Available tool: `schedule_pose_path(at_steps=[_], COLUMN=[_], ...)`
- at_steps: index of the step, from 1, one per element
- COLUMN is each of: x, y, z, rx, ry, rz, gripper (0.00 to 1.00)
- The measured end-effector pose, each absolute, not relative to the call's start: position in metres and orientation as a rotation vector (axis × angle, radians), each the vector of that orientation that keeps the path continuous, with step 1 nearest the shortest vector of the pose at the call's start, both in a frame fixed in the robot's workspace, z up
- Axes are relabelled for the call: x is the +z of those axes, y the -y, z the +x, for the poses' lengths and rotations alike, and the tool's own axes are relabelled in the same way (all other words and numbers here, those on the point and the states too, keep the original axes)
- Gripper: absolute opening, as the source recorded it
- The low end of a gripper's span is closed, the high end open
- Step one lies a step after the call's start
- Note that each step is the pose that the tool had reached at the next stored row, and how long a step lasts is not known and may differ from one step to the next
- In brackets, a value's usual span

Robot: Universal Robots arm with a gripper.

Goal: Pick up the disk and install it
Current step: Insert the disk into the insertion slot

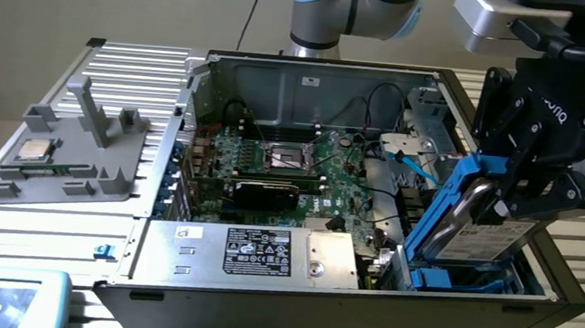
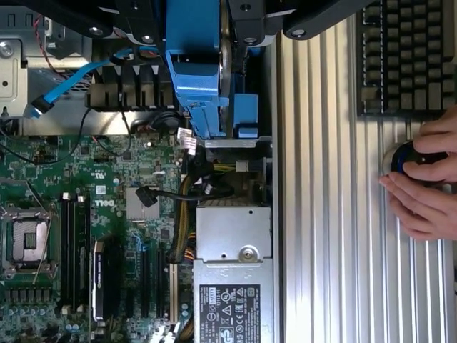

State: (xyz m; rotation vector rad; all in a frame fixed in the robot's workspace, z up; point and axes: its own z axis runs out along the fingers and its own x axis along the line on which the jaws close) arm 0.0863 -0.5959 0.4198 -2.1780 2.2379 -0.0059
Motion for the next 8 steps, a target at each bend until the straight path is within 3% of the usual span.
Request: schedule_pose_path(at_steps=[8], x=[0.4179], y=[0.5959], z=[0.0863], rx=[-0.006], ry=[-2.238], rz=[-2.178], gripper=[0.37])
